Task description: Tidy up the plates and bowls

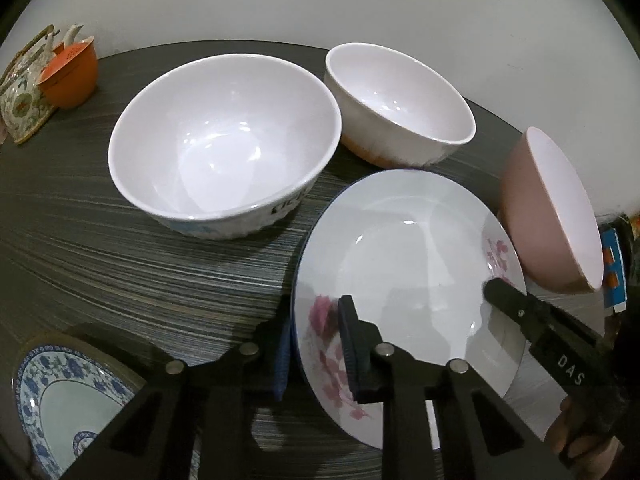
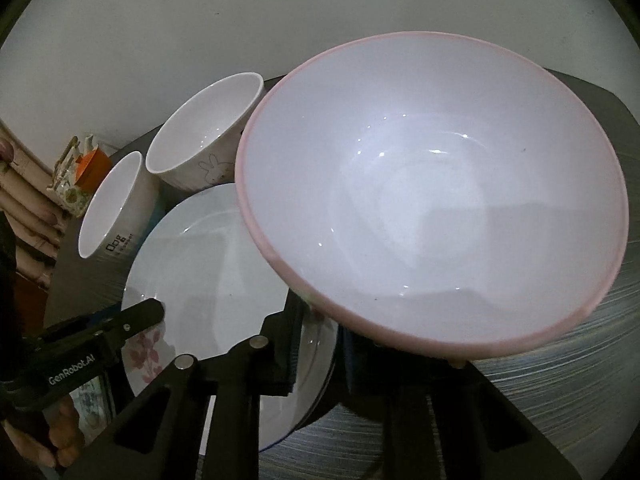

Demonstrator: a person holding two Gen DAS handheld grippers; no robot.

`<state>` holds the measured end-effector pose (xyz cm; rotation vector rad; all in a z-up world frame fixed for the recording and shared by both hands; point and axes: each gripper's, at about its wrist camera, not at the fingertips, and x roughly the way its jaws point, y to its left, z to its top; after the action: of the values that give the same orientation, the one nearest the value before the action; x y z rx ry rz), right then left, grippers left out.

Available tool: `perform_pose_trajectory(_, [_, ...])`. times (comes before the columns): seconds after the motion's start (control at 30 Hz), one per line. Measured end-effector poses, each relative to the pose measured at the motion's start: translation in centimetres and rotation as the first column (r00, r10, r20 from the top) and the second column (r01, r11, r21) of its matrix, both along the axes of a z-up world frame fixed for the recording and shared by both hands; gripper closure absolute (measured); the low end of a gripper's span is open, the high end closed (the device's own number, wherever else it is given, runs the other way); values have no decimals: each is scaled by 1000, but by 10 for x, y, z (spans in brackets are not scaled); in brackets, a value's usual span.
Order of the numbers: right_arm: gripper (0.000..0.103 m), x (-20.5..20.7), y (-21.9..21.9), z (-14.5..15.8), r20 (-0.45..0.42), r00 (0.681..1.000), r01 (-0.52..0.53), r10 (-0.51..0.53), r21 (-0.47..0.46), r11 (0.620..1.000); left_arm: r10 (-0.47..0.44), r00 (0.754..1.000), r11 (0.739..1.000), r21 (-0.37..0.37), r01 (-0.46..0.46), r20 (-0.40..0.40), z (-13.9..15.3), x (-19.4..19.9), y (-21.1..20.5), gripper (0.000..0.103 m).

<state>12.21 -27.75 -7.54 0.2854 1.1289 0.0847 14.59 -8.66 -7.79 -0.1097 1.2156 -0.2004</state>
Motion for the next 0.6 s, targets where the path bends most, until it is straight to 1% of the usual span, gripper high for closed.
perform_pose_trajectory(0.3, [87, -10, 3, 0, -36, 999, 0, 1, 9, 1000, -16, 999, 1000, 6, 17, -30, 2, -17, -10, 81])
perform_pose_trajectory(0.5, [87, -26, 4, 1, -76, 997, 4, -3, 11, 1000, -31, 999, 999, 7, 31, -44, 2, -40, -13, 81])
perform_pose_trajectory(0.6, [87, -29, 14, 0, -98, 995, 6, -4, 13, 1000, -38, 998, 999, 11, 38, -52, 1, -51, -14, 81])
